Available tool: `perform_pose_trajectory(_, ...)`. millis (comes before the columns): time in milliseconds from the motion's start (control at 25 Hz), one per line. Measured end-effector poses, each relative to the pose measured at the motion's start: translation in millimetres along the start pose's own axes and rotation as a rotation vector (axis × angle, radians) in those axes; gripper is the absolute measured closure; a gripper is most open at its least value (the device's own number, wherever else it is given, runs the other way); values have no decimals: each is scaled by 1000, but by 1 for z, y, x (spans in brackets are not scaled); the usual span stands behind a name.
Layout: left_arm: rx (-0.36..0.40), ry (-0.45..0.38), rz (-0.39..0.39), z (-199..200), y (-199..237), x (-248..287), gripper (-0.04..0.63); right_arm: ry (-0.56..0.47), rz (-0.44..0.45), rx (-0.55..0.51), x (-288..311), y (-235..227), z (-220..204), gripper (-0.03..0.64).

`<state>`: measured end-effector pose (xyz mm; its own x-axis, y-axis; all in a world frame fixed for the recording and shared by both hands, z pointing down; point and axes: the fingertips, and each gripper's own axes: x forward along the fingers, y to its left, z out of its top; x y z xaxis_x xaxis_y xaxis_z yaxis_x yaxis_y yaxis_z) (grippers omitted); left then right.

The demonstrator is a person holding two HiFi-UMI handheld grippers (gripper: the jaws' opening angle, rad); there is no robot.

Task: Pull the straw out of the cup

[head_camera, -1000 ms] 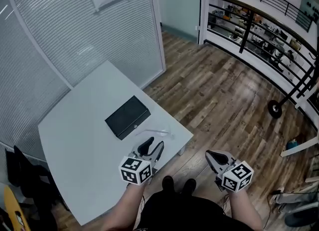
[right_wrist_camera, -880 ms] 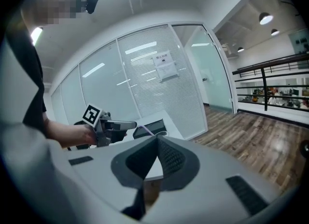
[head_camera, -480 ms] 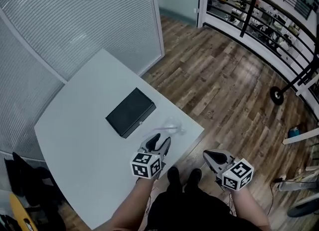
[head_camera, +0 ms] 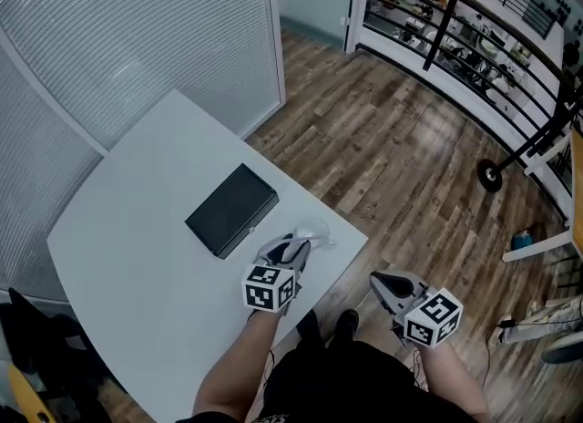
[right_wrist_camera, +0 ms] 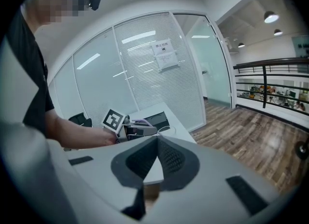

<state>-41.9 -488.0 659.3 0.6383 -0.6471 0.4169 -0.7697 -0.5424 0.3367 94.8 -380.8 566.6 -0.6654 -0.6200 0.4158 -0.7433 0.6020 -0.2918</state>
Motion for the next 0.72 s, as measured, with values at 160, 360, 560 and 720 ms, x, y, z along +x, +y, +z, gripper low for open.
perform_pose_trajectory(160, 27, 16, -36, 6, -3, 4, 503, -17, -27, -10, -3, 2, 13, 611)
perform_pose_trajectory(360, 51, 18, -62, 18, -16, 0, 571, -33, -29, -34, -10, 4, 24, 611)
perform_pose_trajectory(560, 94, 26, -40, 26, -29, -4, 532, -62, -3, -65, -18, -1, 39, 611)
perform_pose_trajectory(720, 102, 73, 20, 10, -23, -6, 430, -60, 37, -74, -24, -4, 41, 611)
